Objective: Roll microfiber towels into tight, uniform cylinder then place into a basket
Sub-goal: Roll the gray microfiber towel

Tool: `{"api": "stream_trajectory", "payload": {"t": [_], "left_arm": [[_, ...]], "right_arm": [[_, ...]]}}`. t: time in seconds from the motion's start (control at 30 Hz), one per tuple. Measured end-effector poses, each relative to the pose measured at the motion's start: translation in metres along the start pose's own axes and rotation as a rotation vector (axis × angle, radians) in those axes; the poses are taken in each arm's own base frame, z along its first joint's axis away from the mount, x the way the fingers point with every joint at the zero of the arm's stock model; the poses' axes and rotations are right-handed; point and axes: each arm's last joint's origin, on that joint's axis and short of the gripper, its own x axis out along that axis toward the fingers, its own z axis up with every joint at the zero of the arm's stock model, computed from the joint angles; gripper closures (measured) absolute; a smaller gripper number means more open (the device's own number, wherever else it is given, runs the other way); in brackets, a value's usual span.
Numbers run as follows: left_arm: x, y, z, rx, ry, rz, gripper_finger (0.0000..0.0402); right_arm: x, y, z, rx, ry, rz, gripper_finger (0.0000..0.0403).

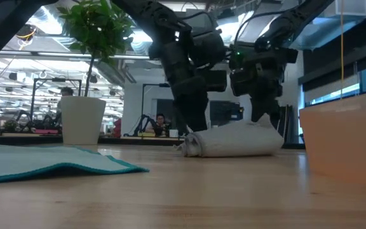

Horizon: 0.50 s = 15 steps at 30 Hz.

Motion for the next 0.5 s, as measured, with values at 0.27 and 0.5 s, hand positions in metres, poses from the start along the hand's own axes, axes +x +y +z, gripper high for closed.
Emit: {"api": "stream_trajectory", "payload": {"t": [0.27, 0.5], "left_arm": [[0.011, -0.015, -0.011, 0.048, 0.034, -0.021, 0.0349], [0.012, -0.021, -0.008, 0.098, 0.01, -0.029, 0.0372]], "right_arm": [[-0.001, 0.0, 0.004, 0.025, -0.034, -0.055, 0.0398], [-0.002, 0.001, 0.012, 0.014, -0.12, -0.082, 0.0398]]}}
